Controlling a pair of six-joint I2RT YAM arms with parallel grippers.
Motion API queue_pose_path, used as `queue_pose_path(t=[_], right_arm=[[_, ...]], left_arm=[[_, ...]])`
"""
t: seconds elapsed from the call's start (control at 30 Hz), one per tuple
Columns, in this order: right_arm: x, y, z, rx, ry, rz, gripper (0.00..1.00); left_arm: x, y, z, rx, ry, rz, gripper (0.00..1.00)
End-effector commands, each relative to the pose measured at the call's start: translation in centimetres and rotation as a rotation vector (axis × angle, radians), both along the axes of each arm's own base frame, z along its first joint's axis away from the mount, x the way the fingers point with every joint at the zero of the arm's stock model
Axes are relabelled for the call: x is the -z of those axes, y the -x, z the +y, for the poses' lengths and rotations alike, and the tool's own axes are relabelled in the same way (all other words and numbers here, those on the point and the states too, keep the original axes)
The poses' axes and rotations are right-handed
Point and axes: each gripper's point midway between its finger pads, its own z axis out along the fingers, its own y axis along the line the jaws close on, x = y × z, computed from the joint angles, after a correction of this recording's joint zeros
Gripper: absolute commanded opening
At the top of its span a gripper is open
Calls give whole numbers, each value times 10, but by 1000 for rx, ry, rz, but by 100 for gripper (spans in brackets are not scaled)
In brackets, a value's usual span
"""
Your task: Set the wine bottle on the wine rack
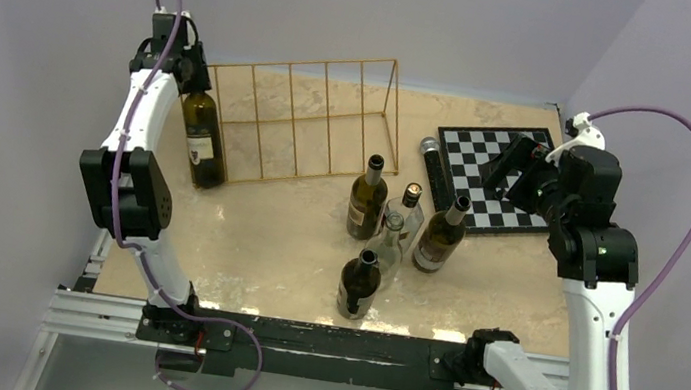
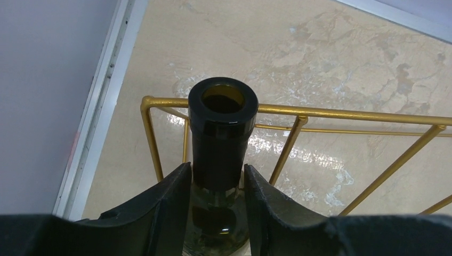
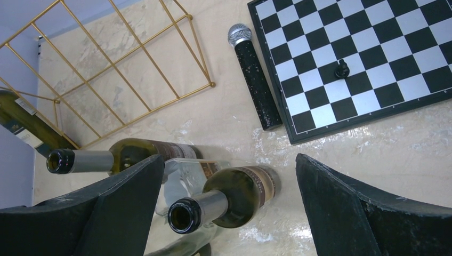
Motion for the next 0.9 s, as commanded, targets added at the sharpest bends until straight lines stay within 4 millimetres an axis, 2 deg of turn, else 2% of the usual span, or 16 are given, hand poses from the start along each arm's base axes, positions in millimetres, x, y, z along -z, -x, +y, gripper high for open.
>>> queue_pose_path(t=[0.0, 0.17, 0.23, 0.4, 0.53, 0.6, 0.73, 0.87], right_arm=[[-9, -2, -6, 39, -2, -46, 99], [-9, 0, -7, 39, -2, -49, 99], [-11, 1, -6, 35, 1, -54, 99], [-26, -2, -5, 16, 18, -75, 99], [-36, -2, 3, -41, 16, -85, 99], [-39, -2, 7, -74, 16, -85, 99], [-44, -2, 15, -121, 7, -89, 99], [-51, -2, 25, -176, -20, -106, 99]], left_arm=[[-4, -2, -1, -16, 25, -5, 45], [-19, 5, 1, -29, 12, -27, 52], [-32, 10, 1, -32, 4, -47, 59], [-72, 28, 2, -21, -35, -110, 87], [-103, 46, -13, 65, -28, -132, 96], [-120, 53, -41, 197, 37, -172, 97], [-154, 72, -116, 496, 142, -244, 99], [-166, 107, -197, 807, 158, -277, 99]])
